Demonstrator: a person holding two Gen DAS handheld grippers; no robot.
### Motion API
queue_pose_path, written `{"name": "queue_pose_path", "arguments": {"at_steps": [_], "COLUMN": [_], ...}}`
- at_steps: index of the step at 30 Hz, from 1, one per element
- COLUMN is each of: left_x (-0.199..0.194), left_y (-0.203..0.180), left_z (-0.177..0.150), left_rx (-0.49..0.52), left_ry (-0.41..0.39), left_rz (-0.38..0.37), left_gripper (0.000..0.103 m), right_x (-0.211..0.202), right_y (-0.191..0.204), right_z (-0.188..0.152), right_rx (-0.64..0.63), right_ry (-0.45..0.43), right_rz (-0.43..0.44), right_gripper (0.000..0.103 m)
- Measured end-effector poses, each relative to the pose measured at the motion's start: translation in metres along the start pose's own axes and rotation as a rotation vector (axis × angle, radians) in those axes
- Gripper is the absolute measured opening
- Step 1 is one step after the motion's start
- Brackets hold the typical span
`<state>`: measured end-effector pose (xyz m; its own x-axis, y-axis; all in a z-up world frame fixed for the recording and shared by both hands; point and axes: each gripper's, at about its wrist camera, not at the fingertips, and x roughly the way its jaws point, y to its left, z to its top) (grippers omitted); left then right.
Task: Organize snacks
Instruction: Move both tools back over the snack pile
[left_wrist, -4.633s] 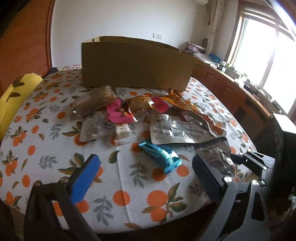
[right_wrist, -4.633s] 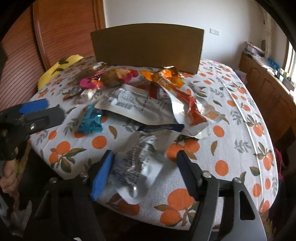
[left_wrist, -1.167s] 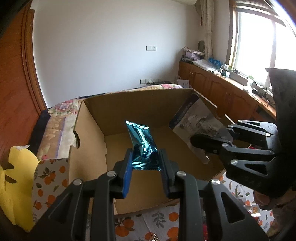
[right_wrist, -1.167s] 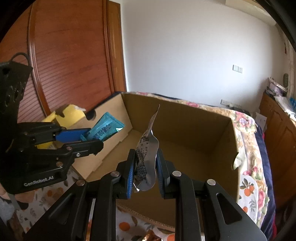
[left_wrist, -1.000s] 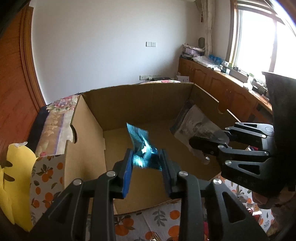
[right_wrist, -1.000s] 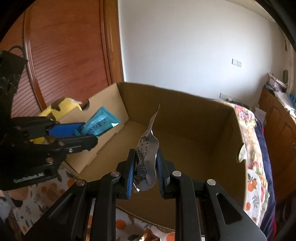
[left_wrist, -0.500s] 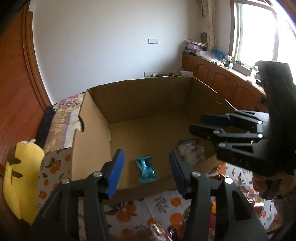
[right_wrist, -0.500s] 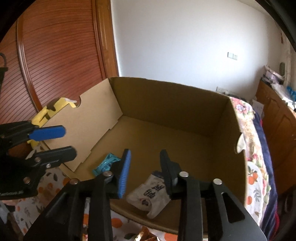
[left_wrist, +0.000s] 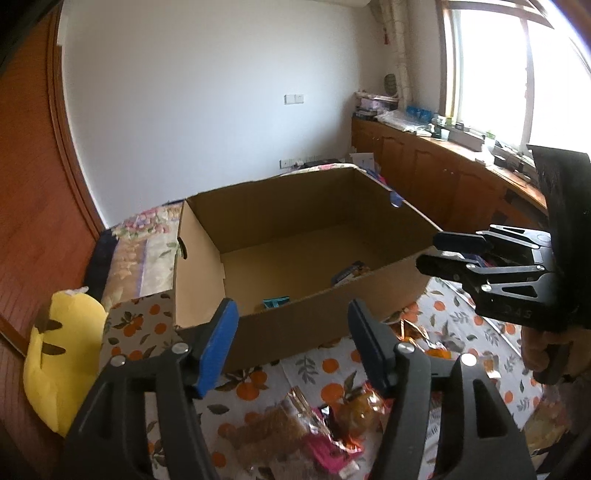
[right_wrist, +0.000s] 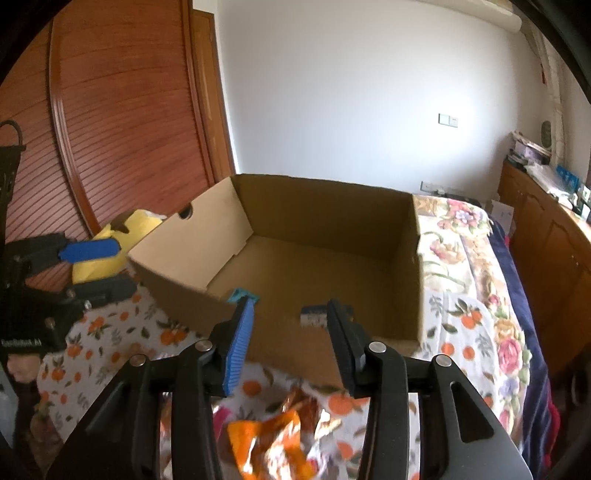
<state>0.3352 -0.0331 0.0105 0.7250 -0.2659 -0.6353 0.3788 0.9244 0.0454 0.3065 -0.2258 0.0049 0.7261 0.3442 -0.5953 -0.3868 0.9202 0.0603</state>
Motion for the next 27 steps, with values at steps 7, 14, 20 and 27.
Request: {"name": "queue_pose_path", "arguments": {"at_steps": [7, 14, 20, 27], "left_x": [-0.016, -0.014, -0.004, 0.003], "left_y": [-0.009, -0.022, -0.042, -0.053], "left_z": [-0.024, -0.061, -0.100, -0.126], "left_rx": [0.026, 0.019, -0.012, -0.063], "left_ry": [0.014, 0.062, 0.098, 0.109], "left_rz": [-0.010, -0.061, -0.110, -0.120], "left_gripper": [0.063, 0.063, 0.063, 0.062], "right_x": [-0.015, -0.008, -0.003, 0.002], "right_y": [0.000, 0.002, 0.004, 0.001], "right_z": [-0.040, -0.085, -0.113, -0.129], "right_rx": [0.027, 0.018, 0.007, 0.009], "right_ry": [0.040, 0.140, 0.208, 0.245], "right_rz": [0.006, 0.013, 0.028, 0.033], "right_gripper": [0.061, 0.061, 0.061, 0.061]}}
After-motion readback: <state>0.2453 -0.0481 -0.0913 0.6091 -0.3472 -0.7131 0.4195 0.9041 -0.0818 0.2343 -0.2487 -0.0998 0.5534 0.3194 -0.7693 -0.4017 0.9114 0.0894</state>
